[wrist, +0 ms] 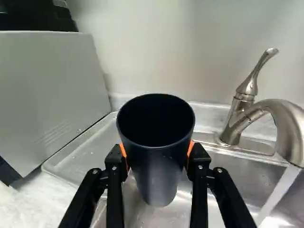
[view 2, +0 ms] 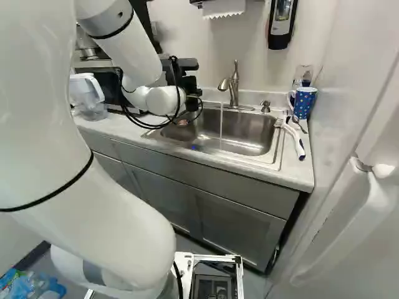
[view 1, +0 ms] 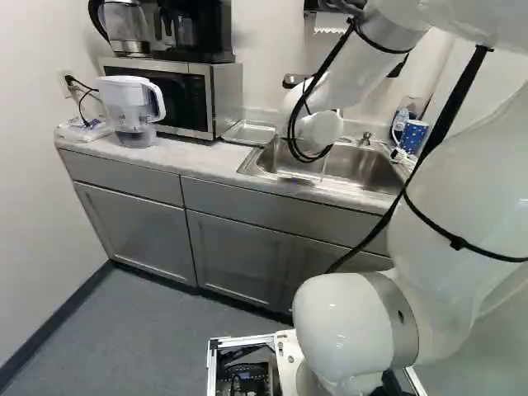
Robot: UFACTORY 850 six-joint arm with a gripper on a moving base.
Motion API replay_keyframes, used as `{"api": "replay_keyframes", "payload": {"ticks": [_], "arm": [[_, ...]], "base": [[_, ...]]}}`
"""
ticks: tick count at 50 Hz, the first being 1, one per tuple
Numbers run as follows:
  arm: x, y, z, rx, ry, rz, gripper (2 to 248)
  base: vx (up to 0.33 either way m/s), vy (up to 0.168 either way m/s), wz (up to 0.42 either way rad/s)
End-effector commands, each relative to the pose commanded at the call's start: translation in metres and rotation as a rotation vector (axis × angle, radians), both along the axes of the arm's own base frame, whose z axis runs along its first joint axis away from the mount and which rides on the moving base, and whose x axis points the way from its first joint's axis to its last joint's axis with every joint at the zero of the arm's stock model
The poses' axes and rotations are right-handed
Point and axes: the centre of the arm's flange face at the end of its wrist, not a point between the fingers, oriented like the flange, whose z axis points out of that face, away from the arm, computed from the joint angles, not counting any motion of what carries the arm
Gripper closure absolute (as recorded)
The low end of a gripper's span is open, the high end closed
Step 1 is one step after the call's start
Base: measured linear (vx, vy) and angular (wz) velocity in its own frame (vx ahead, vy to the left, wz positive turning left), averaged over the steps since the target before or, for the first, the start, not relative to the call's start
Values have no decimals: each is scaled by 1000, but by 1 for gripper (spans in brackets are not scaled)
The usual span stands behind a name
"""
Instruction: Rinse the cup and place it in the tray
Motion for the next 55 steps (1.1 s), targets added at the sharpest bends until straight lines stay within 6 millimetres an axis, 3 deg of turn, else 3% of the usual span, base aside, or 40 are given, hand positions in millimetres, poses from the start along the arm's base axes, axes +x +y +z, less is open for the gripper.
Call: {"api": "replay_keyframes", "payload": {"ticks": [55], "arm": [[-49, -66, -59, 18, 125, -163, 125]], "base": [[0, 0, 0]]}}
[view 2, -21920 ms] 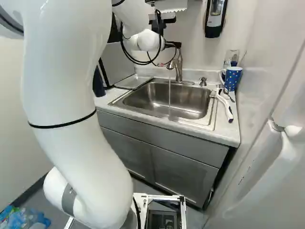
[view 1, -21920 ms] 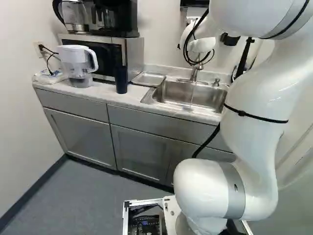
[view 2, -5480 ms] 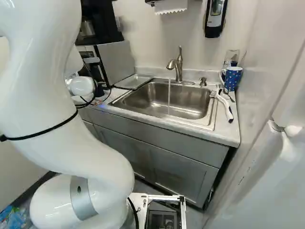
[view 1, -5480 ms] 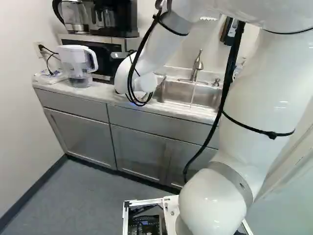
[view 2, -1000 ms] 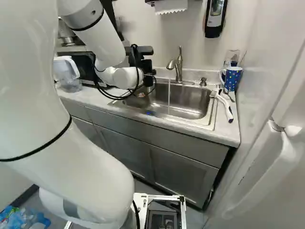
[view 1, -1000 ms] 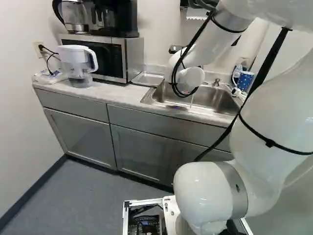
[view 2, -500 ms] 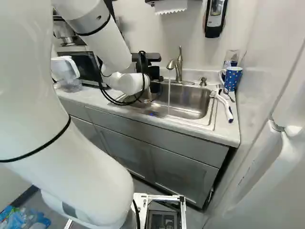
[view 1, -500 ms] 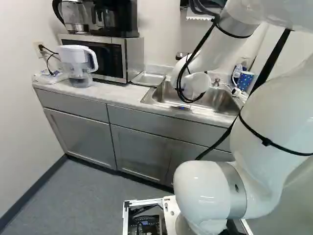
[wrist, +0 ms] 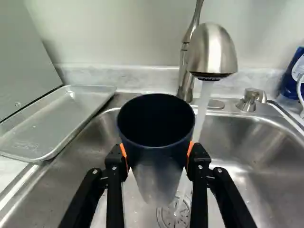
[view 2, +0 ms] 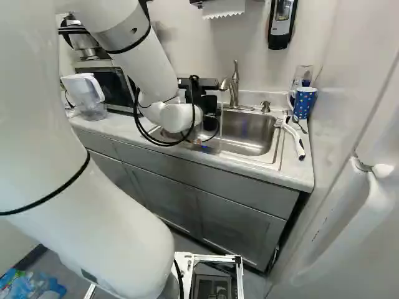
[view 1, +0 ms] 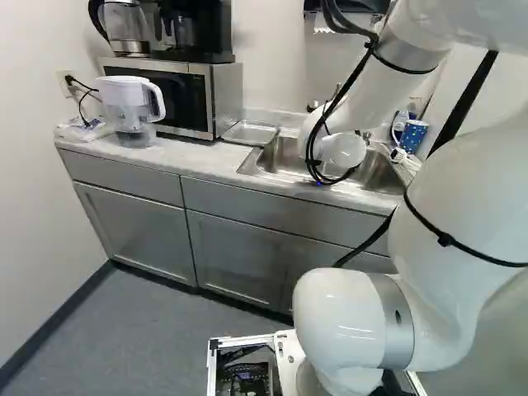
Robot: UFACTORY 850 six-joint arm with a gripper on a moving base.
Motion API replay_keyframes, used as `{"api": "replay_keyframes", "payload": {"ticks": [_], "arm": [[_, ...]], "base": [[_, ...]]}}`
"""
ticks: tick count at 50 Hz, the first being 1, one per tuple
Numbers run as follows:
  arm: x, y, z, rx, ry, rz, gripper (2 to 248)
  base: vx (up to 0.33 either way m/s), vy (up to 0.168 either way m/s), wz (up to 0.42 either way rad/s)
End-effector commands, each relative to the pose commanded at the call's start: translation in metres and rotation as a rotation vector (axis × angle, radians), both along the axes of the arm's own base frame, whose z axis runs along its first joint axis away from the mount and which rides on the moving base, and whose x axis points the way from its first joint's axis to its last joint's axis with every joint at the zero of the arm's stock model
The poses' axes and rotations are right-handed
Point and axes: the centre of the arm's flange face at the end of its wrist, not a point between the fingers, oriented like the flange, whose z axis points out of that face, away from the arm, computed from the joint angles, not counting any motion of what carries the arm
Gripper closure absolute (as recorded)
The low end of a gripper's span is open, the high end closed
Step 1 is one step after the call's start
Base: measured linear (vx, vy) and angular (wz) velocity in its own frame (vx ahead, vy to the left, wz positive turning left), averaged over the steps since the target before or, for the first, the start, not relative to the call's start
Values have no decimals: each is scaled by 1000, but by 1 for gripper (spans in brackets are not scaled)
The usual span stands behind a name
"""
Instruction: Rinse the cup and place it in the tray
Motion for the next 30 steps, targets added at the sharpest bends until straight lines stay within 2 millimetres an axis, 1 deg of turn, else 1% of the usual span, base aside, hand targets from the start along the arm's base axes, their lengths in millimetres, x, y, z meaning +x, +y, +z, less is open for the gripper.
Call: {"api": "replay_keyframes", "payload": {"ticks": [16, 30], "arm": [[3, -4, -17, 9, 38, -7, 125], [3, -11, -17, 9, 38, -23, 125]], "base": [[0, 0, 0], [0, 0, 0]]}}
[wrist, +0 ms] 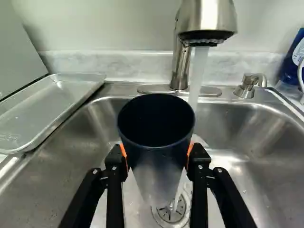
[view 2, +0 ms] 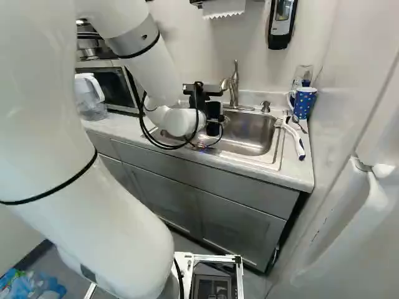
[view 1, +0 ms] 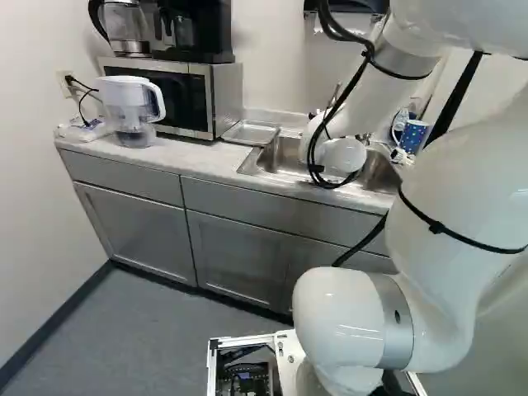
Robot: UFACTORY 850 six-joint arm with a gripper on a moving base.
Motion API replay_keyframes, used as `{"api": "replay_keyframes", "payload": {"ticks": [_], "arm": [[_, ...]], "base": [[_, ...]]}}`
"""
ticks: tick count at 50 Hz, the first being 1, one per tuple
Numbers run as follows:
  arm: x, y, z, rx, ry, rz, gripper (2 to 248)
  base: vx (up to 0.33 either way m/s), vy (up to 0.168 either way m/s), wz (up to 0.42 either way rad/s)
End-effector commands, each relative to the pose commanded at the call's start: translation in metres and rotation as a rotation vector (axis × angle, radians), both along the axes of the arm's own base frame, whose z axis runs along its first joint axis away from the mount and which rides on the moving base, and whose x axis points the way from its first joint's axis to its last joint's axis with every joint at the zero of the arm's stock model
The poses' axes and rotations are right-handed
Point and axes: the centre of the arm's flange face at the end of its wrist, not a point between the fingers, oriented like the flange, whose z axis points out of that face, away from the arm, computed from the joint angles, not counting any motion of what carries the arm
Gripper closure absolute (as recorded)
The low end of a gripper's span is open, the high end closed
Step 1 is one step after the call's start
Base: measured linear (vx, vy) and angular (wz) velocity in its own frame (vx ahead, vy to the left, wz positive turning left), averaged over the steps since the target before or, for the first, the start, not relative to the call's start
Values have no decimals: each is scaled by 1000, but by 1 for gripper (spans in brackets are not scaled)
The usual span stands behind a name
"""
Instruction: Rinse the cup and place it in the tray
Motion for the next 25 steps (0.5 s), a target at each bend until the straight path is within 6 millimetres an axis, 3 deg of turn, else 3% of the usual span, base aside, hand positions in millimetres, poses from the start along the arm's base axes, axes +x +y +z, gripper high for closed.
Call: {"api": "replay_keyframes", "payload": {"ticks": [25], "arm": [[3, -22, 0, 0, 0, -46, 125]], "base": [[0, 0, 0]]}}
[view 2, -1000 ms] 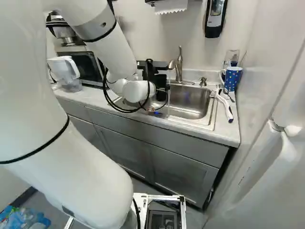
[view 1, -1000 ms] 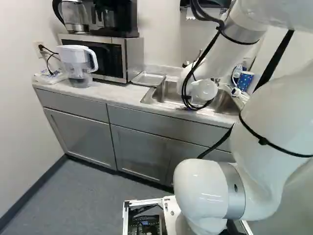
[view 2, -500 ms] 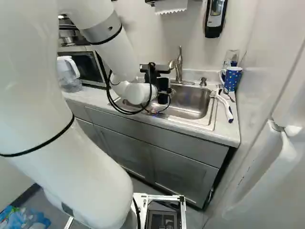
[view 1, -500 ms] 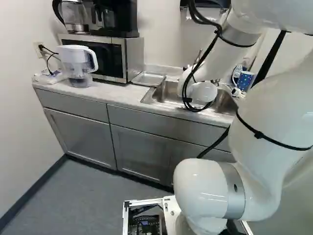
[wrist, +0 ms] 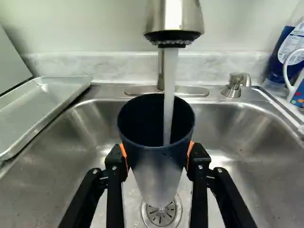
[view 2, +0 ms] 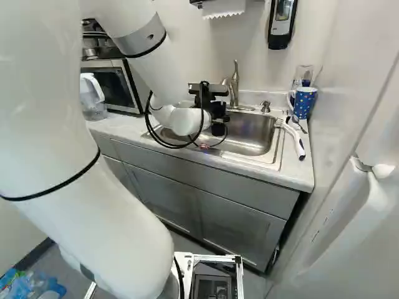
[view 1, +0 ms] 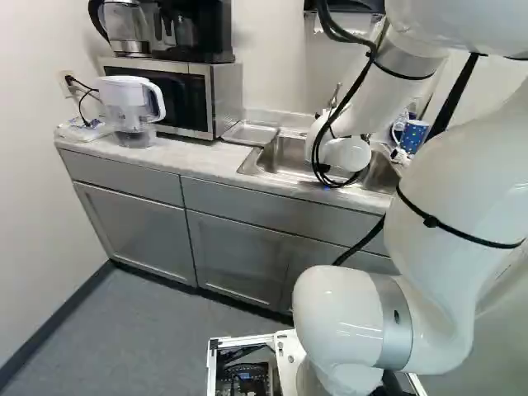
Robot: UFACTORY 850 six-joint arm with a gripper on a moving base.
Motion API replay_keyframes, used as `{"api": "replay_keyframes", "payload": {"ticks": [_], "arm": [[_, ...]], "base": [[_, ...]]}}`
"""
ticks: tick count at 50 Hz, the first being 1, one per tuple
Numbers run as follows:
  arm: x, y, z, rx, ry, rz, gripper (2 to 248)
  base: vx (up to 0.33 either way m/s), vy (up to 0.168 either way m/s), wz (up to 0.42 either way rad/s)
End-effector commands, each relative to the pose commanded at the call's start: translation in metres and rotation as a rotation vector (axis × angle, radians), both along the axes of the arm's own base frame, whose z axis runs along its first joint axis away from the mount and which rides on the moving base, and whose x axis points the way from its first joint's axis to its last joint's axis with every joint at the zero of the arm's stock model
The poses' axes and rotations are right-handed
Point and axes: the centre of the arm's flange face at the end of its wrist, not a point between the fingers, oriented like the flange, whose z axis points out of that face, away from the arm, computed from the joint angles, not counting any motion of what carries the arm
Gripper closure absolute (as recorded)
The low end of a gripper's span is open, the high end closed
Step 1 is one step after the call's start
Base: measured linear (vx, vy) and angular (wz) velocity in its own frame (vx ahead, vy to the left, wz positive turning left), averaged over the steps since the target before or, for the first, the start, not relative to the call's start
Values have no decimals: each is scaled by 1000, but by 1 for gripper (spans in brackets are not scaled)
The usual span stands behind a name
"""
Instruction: Rinse the cup and place it in the tray
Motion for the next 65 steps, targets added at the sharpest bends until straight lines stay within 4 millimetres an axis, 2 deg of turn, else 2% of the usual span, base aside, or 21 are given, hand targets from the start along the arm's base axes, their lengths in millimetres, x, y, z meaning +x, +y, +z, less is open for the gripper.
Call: {"api": "replay_keyframes", "payload": {"ticks": [7, 65], "arm": [[1, -6, 0, 0, 0, -12, 125], [1, -6, 0, 0, 0, -12, 125]], "base": [[0, 0, 0], [0, 0, 0]]}}
